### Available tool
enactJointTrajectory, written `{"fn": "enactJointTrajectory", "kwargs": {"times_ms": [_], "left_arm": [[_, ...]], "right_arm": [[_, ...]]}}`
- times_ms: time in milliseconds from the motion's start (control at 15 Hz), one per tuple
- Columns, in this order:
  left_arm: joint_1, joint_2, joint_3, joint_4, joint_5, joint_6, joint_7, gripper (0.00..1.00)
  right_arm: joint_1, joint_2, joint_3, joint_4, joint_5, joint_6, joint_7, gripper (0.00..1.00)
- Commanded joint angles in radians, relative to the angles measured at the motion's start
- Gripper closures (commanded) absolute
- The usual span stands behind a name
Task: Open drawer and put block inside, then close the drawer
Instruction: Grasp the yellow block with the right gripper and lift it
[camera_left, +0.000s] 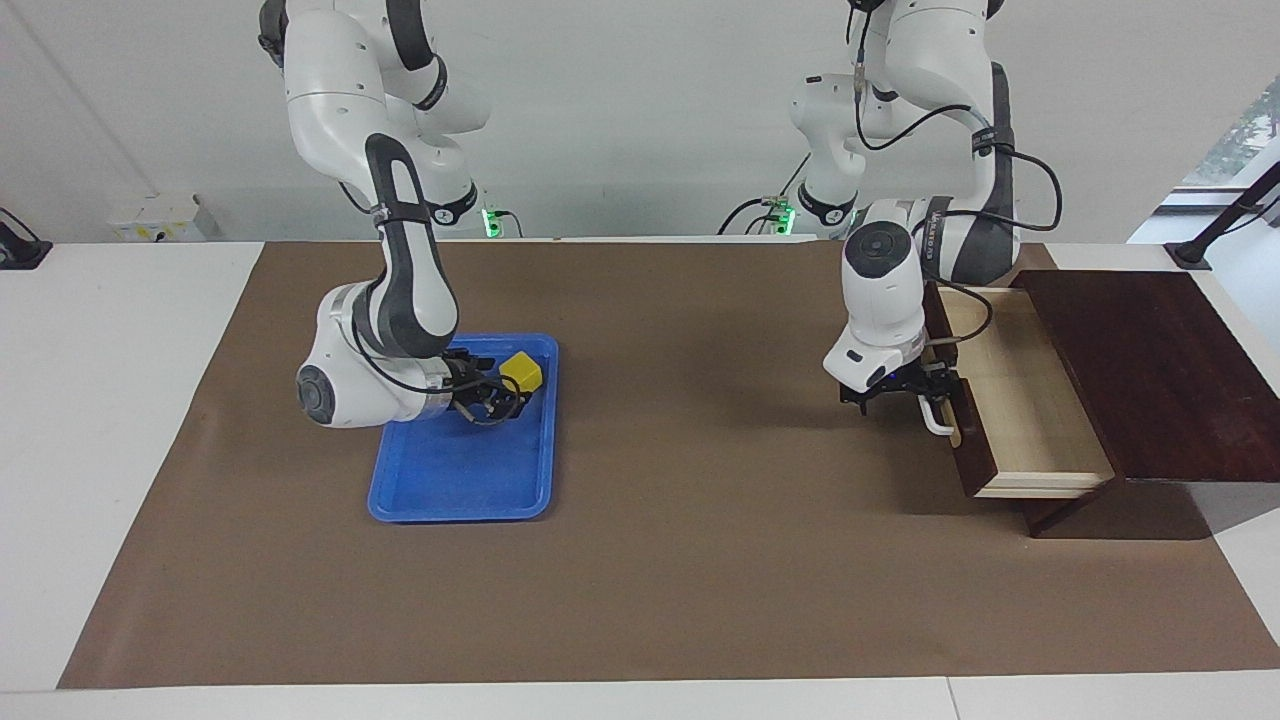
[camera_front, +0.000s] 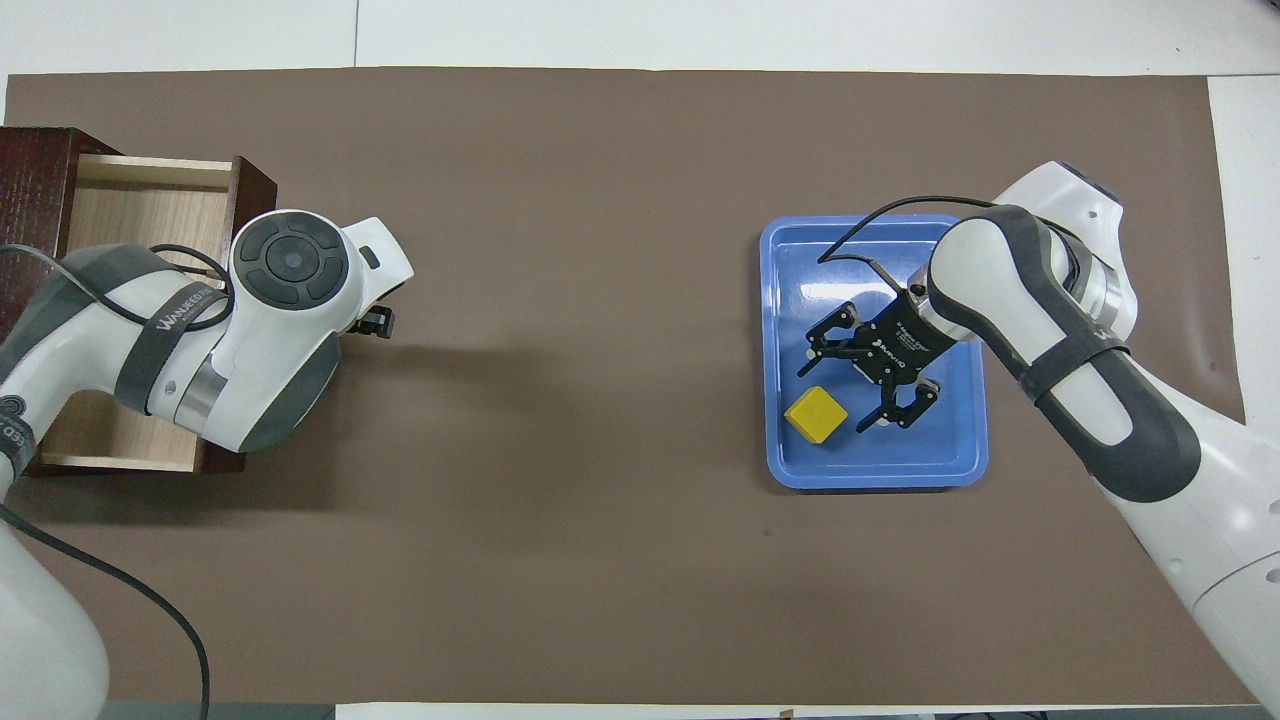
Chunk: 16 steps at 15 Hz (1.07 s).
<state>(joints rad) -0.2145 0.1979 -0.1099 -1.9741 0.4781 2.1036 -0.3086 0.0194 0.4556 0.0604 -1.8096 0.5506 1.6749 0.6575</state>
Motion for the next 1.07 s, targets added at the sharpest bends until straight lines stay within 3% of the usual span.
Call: {"fn": "enactJointTrajectory", "kwargs": {"times_ms": [0, 267, 600, 733, 867, 933, 1000], "left_arm": [[-0.020, -0.011, 0.001, 0.038, -0.055, -0.069, 0.016, 0.00], [0.000, 0.006, 0.006, 0.240, -0.185, -0.252, 0.146, 0.00], [0.001, 0.006, 0.012, 0.426, -0.378, -0.389, 0.005, 0.00], [-0.005, -0.003, 0.012, 0.437, -0.436, -0.389, -0.169, 0.00], [-0.014, -0.008, 0.009, 0.436, -0.461, -0.379, -0.374, 0.00], [-0.016, -0.009, 0.004, 0.429, -0.463, -0.373, -0.488, 0.00], [-0.017, -0.014, 0.003, 0.422, -0.463, -0.372, -0.568, 0.00]], "right_arm": [[-0.012, -0.025, 0.006, -0.030, -0.012, -0.006, -0.029, 0.00], [-0.012, -0.032, 0.004, -0.048, -0.012, -0.004, -0.045, 0.00], [-0.012, -0.032, 0.004, -0.051, -0.012, -0.004, -0.045, 0.03], [-0.012, -0.032, 0.004, -0.050, -0.012, -0.003, -0.042, 0.28], [-0.012, -0.031, 0.004, -0.047, -0.012, 0.003, -0.024, 0.93], [-0.012, -0.031, 0.006, -0.045, -0.011, 0.006, -0.007, 1.00], [-0.010, -0.029, 0.006, -0.040, -0.011, 0.006, -0.003, 1.00]]}}
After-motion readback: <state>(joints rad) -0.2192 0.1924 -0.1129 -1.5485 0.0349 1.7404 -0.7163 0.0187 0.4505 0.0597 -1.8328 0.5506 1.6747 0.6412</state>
